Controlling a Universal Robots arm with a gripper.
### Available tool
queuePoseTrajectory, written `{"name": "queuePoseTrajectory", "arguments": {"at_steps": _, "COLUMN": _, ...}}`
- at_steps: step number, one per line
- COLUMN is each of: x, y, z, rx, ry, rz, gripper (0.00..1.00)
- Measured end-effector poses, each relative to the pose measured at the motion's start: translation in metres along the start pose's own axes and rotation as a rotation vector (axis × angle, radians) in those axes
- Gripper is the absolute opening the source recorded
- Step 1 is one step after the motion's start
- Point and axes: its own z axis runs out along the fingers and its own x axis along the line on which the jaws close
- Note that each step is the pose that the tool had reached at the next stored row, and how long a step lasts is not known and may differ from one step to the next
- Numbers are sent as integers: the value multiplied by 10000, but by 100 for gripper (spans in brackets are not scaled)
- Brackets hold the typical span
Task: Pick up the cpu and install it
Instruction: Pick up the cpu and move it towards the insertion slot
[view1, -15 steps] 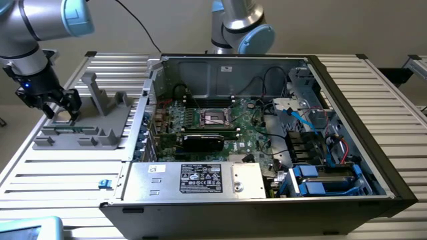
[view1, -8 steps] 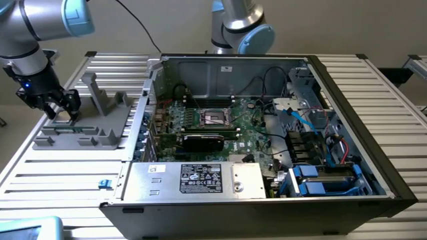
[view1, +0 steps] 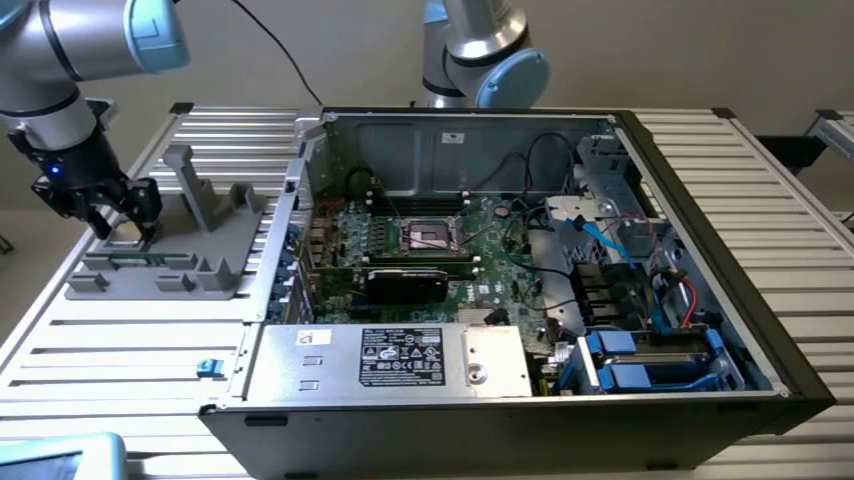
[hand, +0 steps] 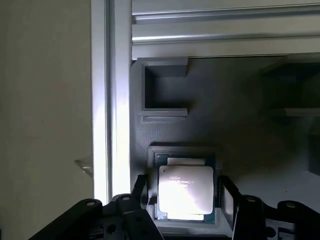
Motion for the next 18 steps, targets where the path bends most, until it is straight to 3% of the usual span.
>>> {"name": "queuePoseTrajectory", "arguments": {"at_steps": 3, "x": 0, "y": 10, "z": -1, "rx": 37, "ry": -11, "rz": -101, "gripper": 67}}
{"name": "queuePoseTrajectory", "arguments": {"at_steps": 8, "x": 2, "y": 25, "z": -1, "rx": 211, "ry": -104, "rz": -132, "gripper": 67}}
{"name": "queuePoseTrajectory", "arguments": {"at_steps": 18, "x": 2, "y": 37, "z": -2, "rx": 214, "ry": -106, "rz": -133, "gripper": 67}}
